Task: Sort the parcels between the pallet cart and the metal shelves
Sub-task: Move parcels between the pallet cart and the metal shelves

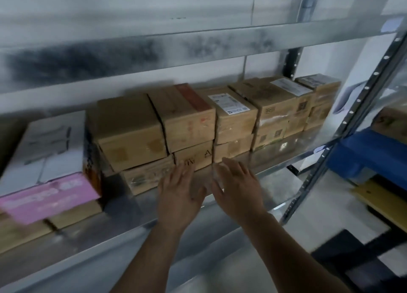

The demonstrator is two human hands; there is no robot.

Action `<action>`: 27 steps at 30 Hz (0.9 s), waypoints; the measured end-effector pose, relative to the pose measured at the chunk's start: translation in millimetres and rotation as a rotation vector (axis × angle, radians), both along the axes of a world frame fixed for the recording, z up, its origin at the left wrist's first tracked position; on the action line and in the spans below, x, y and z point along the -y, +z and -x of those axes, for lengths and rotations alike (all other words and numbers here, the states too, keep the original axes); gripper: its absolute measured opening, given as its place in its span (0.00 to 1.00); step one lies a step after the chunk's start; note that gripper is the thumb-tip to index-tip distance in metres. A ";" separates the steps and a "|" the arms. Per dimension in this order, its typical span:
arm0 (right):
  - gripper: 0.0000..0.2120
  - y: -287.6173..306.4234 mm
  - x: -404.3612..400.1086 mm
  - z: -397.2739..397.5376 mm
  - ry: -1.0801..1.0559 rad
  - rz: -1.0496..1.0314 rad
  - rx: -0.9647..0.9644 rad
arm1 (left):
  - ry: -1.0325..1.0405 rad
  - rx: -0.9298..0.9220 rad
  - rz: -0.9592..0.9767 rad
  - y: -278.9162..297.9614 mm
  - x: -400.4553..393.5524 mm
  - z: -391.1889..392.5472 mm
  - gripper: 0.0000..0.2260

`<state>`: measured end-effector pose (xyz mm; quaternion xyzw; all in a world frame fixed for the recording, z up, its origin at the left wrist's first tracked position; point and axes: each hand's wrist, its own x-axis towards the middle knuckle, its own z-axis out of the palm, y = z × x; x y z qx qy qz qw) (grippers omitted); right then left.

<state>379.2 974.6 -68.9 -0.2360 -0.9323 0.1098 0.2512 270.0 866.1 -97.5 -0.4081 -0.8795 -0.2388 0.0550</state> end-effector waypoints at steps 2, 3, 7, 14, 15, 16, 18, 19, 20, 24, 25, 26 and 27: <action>0.16 -1.3 22.3 8.6 0.034 -0.027 0.032 | 0.024 -0.004 0.013 0.1 25.7 2.9 0.28; 0.17 -1.4 32.4 12.8 0.059 -0.045 0.047 | 0.040 -0.005 0.012 1.3 38.1 2.6 0.30; 0.21 2.9 68.2 29.8 0.172 -0.077 0.133 | 0.169 -0.002 -0.107 4.5 83.2 -2.0 0.31; 0.20 7.8 125.4 41.0 0.384 -0.074 0.089 | 0.462 0.025 -0.076 0.5 157.0 -19.6 0.27; 0.20 7.0 133.6 41.8 0.413 -0.065 0.091 | 0.495 0.021 -0.068 -0.6 166.6 -22.2 0.26; 0.20 5.9 142.0 42.6 0.448 -0.055 0.098 | 0.527 0.012 -0.068 -1.2 175.8 -24.9 0.26; 0.23 2.1 157.2 45.1 0.516 -0.048 0.136 | 0.585 -0.002 -0.064 -1.5 193.2 -31.7 0.26; 0.23 0.8 164.5 45.9 0.542 -0.045 0.144 | 0.611 -0.008 -0.057 -1.7 202.2 -35.7 0.27; 0.23 0.3 172.3 47.0 0.563 -0.040 0.137 | 0.634 -0.016 -0.051 -1.8 211.7 -38.7 0.27; 0.19 0.4 205.2 53.9 0.612 -0.036 0.075 | 0.703 -0.028 -0.071 -5.0 248.7 -42.2 0.27; 0.18 0.0 214.2 56.0 0.626 -0.048 0.084 | 0.720 -0.022 -0.062 -5.4 257.4 -42.3 0.28; 0.18 0.4 224.3 57.9 0.639 -0.059 0.092 | 0.735 -0.013 -0.047 -5.9 266.3 -42.0 0.28; 0.18 1.1 235.4 60.0 0.647 -0.065 0.093 | 0.747 -0.010 -0.046 -7.0 276.0 -41.2 0.28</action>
